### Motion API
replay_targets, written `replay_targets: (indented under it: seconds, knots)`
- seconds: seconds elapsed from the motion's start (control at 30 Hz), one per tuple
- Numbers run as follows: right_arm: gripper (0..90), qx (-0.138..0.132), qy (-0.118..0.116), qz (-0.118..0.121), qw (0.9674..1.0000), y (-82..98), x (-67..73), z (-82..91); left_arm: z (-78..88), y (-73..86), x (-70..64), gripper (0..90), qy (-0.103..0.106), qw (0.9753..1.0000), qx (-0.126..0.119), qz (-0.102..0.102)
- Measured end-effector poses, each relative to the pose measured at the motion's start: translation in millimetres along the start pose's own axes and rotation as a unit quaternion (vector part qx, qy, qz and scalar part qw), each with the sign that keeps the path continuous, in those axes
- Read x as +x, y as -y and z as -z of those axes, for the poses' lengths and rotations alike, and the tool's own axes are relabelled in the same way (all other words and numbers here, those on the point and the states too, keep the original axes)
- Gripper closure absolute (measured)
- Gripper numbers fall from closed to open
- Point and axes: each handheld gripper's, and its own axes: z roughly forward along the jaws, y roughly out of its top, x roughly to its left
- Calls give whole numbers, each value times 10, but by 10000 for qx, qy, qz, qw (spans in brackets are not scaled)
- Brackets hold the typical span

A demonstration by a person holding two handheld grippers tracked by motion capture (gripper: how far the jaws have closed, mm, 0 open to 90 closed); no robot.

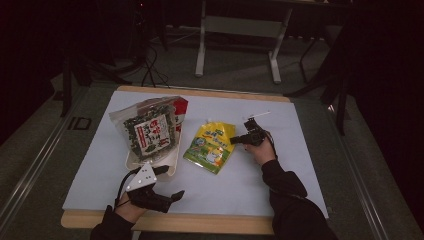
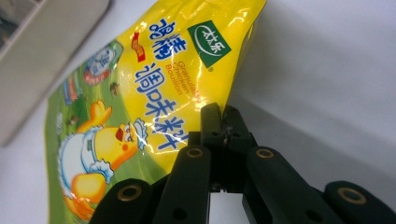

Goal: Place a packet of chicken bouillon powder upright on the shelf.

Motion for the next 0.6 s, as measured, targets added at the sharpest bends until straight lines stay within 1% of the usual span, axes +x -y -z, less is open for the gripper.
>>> replay_targets:
  seconds: [0.1,0.13,0.17,0.2,0.3,0.47,0.5,0.53,0.6]
  knots:
    - [900,17,188,265,9995,0,84,42,0,-3,-1,65,5,10000,7,5]
    - [900,-30,184,326,9993,0,103,69,0,-3,-2,65,6,10000,12,6]
    - [900,-88,143,317,9994,-2,115,104,-1,-5,-2,65,9,10000,13,10]
    - [900,-119,135,373,9991,-5,133,138,-2,-6,-3,65,12,10000,14,9]
    - [900,-260,142,519,9982,-12,223,243,-4,-12,-6,65,23,10000,-9,-7]
    - [900,-523,76,800,9954,-28,403,416,3,-29,-9,66,89,9999,-99,-14]
    - [900,-574,47,836,9948,-29,440,452,8,-34,-7,66,104,9998,-138,-27]
    - [900,-574,47,836,9948,-29,440,452,8,-34,-7,67,104,9998,-138,-27]
    - [900,-684,10,983,9928,-26,528,525,21,-50,-7,68,113,9997,-192,-65]
